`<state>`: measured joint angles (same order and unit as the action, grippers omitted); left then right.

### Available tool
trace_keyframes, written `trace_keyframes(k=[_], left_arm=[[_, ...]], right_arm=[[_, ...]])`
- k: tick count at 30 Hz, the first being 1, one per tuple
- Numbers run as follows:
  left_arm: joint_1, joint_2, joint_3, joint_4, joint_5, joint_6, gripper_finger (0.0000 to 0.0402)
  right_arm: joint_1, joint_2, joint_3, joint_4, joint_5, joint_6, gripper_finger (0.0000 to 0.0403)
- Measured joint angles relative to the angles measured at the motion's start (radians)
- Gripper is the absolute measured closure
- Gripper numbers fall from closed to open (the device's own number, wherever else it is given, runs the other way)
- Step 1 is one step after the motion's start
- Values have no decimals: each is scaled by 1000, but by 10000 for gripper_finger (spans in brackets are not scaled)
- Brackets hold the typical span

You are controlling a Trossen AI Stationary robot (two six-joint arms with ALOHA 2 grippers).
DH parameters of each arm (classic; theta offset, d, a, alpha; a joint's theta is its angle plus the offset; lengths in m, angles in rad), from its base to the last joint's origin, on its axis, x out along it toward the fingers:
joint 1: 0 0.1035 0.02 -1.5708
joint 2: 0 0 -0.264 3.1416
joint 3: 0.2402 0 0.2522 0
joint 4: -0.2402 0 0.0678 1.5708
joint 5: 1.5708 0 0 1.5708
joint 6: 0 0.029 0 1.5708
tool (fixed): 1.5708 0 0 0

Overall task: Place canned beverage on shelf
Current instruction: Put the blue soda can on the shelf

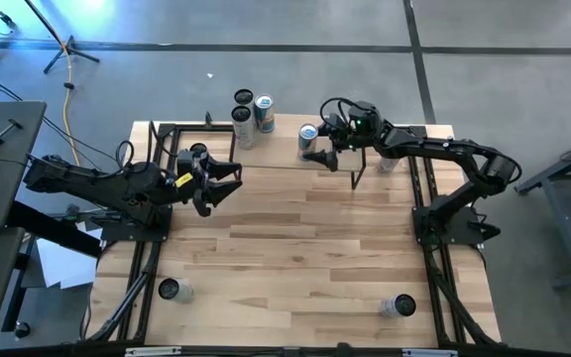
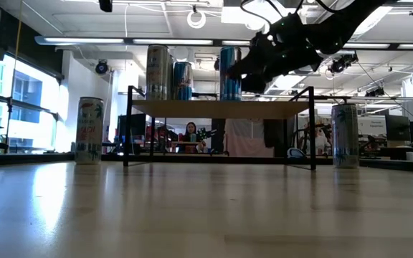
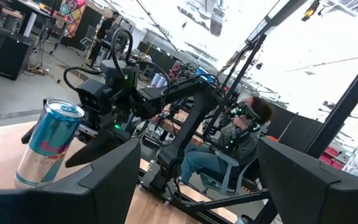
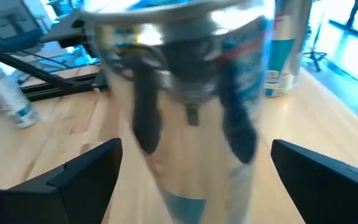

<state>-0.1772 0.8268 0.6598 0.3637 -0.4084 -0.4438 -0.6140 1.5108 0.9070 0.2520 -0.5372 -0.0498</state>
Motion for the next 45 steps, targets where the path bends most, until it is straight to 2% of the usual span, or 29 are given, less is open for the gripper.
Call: trace_keyframes(k=[6,31,35,45], left_arm=[[0,0,0,0,0,0,106],[0,0,0,0,-18,0,106],[0,0,0,0,-18,0,106],[0,0,0,0,-19,-1,106]], right_arm=[[1,0,0,2,32,-1,4],[39,0,0,24,33,-69,7],[39,0,0,25,37,-64,36],[39,0,0,60,38,-63,153]])
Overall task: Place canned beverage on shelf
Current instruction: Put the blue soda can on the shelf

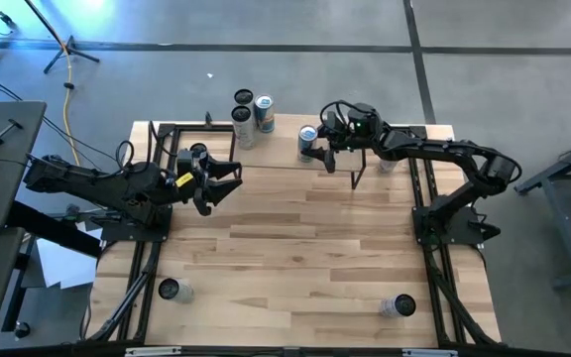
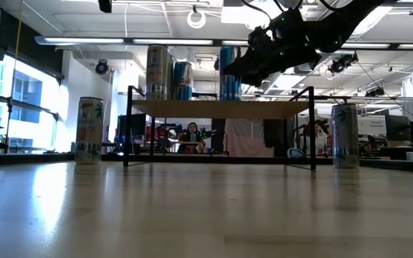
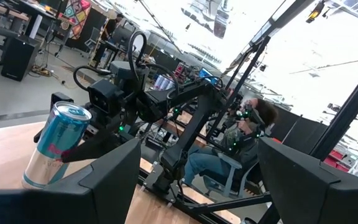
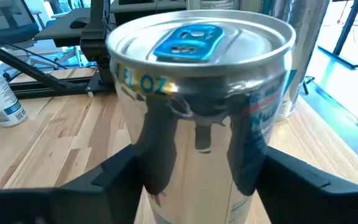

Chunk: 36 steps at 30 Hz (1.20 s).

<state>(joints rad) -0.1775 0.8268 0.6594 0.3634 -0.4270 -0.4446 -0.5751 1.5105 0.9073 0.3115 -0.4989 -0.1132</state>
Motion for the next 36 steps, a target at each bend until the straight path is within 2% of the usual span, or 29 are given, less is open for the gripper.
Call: trace_keyframes(k=[5,12,20,28,36], left_arm=[[0,0,0,0,0,0,106],[0,0,0,0,0,1,106],[0,0,0,0,0,1,106],[0,0,0,0,0,2,106],[0,-1,0,0,32,3,106]], right_arm=[[0,0,0,0,-1,1,186],[4,0,0,7,11,69,174],[108,0,76,-33,257,49,179],[173,13,144,7,434,69,178],[263,142,243,1,682,96,177]])
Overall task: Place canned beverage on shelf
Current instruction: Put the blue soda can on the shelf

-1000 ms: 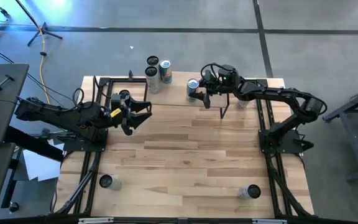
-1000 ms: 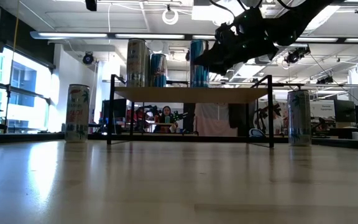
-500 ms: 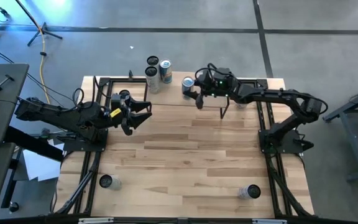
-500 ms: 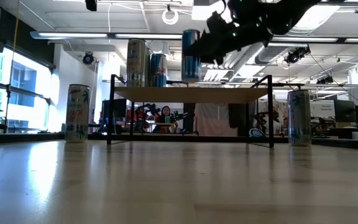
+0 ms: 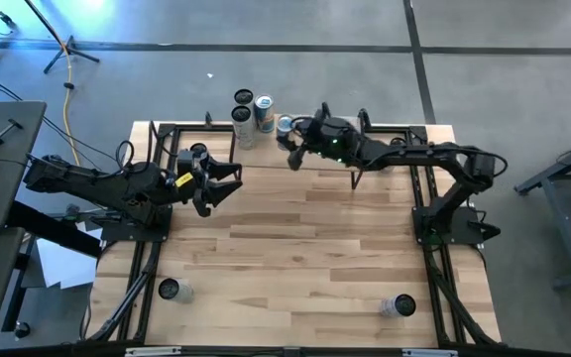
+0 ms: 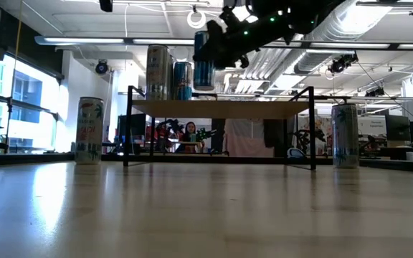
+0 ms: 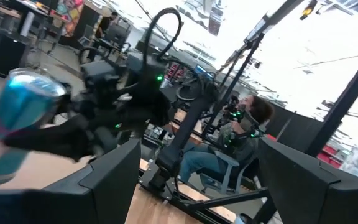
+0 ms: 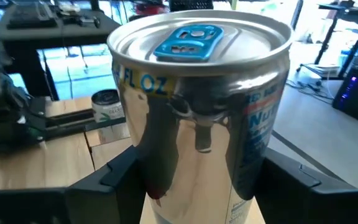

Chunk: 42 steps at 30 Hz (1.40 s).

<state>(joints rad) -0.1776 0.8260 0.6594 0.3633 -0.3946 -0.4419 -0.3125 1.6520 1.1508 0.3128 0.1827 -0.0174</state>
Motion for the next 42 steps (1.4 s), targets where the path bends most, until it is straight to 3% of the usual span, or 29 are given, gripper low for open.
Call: trace_keyframes(k=[6,15,27,42], left_arm=[[0,-16,-1,-5,57,0,106],[0,-92,-1,-1,124,-2,106],[0,-141,0,-2,124,0,106],[0,-142,0,-4,123,0,106]], right_arm=[[16,100,93,-5,43,63,177],[3,162,224,-94,69,13,177],[-33,196,208,-67,70,143,177],[-14,227,213,-35,106,122,164]])
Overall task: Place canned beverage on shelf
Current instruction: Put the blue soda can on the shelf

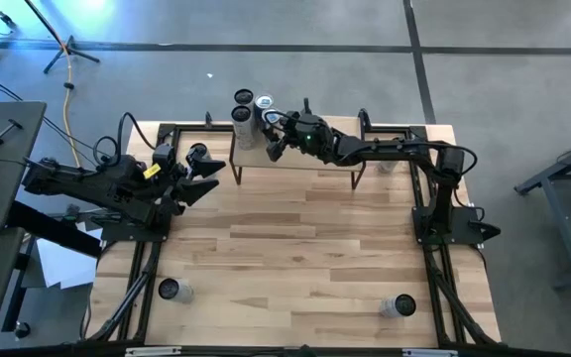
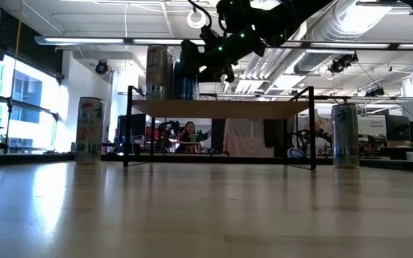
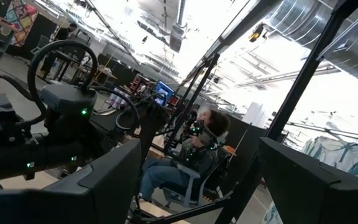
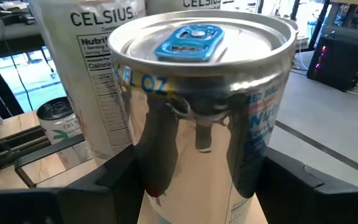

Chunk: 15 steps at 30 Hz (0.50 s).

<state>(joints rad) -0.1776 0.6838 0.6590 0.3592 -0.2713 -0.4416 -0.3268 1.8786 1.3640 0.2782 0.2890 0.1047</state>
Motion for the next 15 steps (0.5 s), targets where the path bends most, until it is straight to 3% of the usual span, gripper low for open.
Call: trace_keyframes(k=[15], left_arm=[[0,0,0,0,-1,0,106]], right_arm=[[0,0,0,26,-11,0,148]])
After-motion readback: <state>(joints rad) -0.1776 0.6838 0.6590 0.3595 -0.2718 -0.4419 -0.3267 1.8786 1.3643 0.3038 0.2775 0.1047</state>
